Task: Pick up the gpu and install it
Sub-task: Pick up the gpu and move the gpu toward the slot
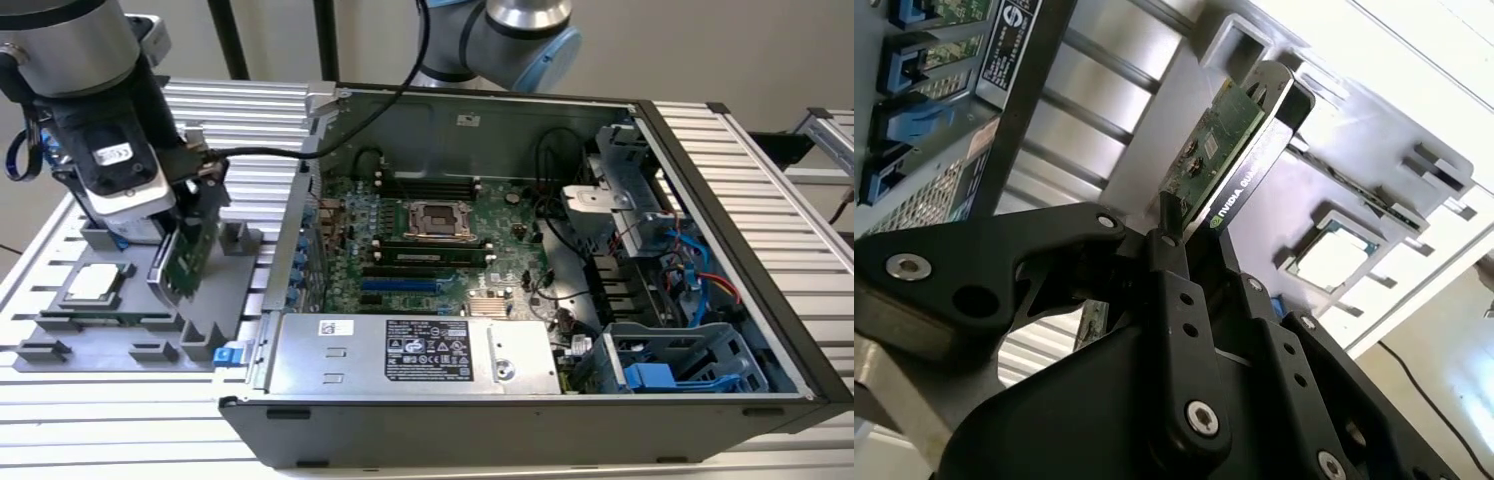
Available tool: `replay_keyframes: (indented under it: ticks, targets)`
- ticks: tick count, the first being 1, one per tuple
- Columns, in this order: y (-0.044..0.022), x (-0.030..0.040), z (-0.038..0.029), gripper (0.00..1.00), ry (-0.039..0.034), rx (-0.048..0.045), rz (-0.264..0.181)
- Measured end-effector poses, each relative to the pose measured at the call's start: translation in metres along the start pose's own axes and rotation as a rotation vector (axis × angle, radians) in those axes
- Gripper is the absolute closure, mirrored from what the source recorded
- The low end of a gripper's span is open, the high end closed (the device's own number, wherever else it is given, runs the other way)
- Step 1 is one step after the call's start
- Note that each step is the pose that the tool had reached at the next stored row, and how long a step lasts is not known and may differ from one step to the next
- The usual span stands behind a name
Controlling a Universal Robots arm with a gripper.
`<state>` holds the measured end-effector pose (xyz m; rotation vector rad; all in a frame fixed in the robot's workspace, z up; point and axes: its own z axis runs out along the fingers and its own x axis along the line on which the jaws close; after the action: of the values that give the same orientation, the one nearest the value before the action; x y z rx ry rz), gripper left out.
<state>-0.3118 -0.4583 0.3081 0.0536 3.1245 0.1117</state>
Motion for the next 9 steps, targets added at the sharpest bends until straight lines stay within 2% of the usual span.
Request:
replay_keyframes:
  ticks: [9]
  targets:
    - [0.0009, -0.0001, -0.0121, 1.0, 0.0, 0.0, 0.0]
